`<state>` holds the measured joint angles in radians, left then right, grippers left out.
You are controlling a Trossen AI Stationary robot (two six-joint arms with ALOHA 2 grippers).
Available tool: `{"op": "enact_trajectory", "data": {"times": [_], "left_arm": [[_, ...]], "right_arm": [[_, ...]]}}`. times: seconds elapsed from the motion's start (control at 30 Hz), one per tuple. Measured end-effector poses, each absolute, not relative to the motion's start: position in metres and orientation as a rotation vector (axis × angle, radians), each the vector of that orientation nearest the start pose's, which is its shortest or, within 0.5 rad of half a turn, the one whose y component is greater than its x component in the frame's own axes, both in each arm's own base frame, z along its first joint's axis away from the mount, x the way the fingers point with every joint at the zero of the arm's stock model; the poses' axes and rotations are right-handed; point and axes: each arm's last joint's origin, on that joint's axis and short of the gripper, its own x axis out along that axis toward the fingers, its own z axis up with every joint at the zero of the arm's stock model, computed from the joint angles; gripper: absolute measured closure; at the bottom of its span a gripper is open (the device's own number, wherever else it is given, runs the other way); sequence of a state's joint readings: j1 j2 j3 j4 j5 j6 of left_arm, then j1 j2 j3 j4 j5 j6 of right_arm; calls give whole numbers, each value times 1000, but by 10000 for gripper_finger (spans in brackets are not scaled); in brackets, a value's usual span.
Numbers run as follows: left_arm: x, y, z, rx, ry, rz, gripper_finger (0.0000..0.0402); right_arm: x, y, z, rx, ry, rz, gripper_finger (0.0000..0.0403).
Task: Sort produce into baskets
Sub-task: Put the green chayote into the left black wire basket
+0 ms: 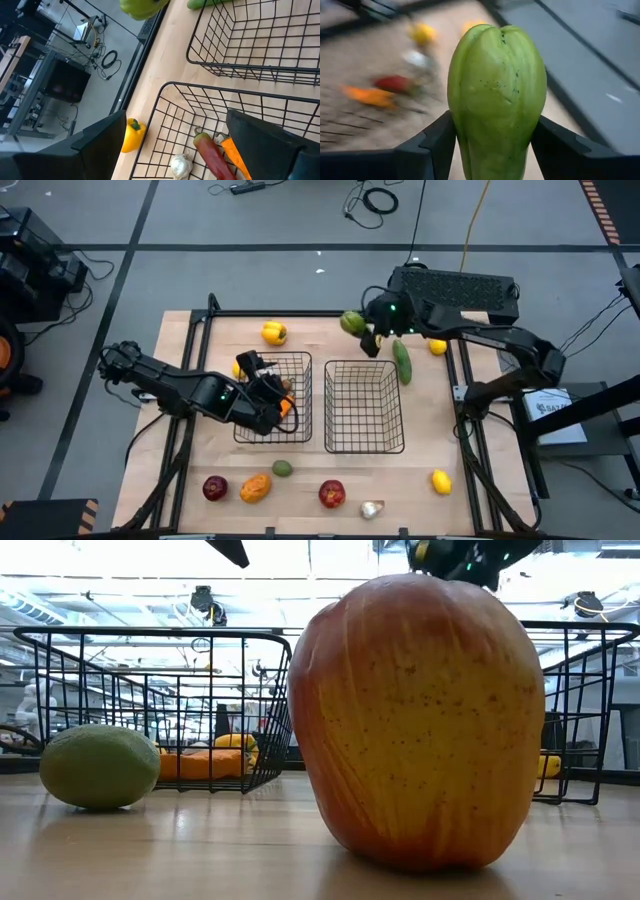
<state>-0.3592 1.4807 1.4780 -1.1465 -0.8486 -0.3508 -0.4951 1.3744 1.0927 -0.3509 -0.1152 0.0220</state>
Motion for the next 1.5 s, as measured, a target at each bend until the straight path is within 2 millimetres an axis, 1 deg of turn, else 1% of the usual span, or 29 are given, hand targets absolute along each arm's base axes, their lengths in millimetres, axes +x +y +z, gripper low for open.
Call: {"op": "enact_trajectory", "data": {"times": [0.1,0.2,0.33,0.4,0.5,0.63,0.73,0.8,1.0,1.1,1.13,1.27,1.5], "left_arm": [[267,-77,347,338,850,586,52],[267,-77,347,336,848,586,52],[268,-77,348,339,823,614,52],[268,-77,348,336,807,629,52],[268,-76,349,336,788,659,52],[268,-76,349,336,775,678,52],[268,-75,349,325,769,689,52],[268,-76,349,325,768,689,52],[266,-75,348,320,781,701,52],[265,-75,348,320,785,703,52],[265,-75,348,320,785,703,52],[265,-75,348,324,787,702,52],[265,-75,348,312,783,706,52]], "right_arm": [[277,-110,306,265,512,-257,186],[296,-77,309,297,444,-189,186],[319,-31,300,279,431,-124,186],[328,-12,294,266,431,-91,186],[341,11,285,258,404,-53,186],[356,33,275,248,331,-8,186],[368,39,268,245,263,3,186],[377,40,258,240,249,-14,186],[394,36,222,249,301,-49,185],[399,36,210,246,342,-57,185],[400,37,207,245,348,-57,185],[403,37,210,237,345,-53,174],[401,37,212,235,359,-55,119]]}}
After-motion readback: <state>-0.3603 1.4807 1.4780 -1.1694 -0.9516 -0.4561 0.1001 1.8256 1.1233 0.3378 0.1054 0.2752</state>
